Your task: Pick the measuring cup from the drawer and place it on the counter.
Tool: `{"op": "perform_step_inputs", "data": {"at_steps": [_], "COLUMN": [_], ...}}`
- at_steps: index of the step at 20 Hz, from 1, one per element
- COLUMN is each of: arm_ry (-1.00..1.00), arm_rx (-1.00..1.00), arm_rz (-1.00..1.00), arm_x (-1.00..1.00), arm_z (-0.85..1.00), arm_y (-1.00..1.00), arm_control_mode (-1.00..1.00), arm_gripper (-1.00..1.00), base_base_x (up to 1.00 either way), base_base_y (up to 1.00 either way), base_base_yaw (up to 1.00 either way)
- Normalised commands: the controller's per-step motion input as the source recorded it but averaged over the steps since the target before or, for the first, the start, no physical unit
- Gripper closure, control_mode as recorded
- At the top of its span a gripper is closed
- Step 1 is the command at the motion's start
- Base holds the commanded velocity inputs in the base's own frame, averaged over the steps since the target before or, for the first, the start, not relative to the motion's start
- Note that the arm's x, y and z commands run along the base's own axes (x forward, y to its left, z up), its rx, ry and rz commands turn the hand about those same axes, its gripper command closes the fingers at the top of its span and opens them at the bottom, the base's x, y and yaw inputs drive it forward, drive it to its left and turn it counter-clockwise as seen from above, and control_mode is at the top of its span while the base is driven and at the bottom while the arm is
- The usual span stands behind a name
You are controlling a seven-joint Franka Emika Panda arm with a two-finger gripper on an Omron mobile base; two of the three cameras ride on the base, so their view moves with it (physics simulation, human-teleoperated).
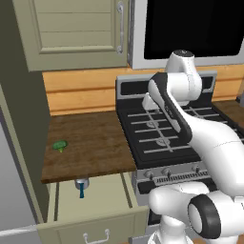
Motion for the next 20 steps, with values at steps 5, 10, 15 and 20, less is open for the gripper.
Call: {"op": "perform_step_inputs", "data": {"at_steps": [5, 10, 15, 20], "arm_ry": [0.01, 0.00, 0.02, 0.03], "arm_rx": [0.02, 0.03, 0.00, 0.00], "arm_rz": [0.00, 0.00, 0.02, 0.09], "arm_x": [-0.19, -0.58, -0.17, 0.00], "arm_z": [-0.09, -0.19, -0.24, -0.19], "arm_y": [0.00, 0.01, 0.20, 0.12], "arm_control_mode": [-1.00, -1.00, -1.00, -1.00], "arm_gripper": [-1.00, -1.00, -1.00, -1.00], "base_base_x": [0.00, 0.00, 0.00, 0.00], "base_base_y": [0.00, 0.00, 0.00, 0.00], "base_base_yaw": [0.00, 0.00, 0.00, 0.00]}}
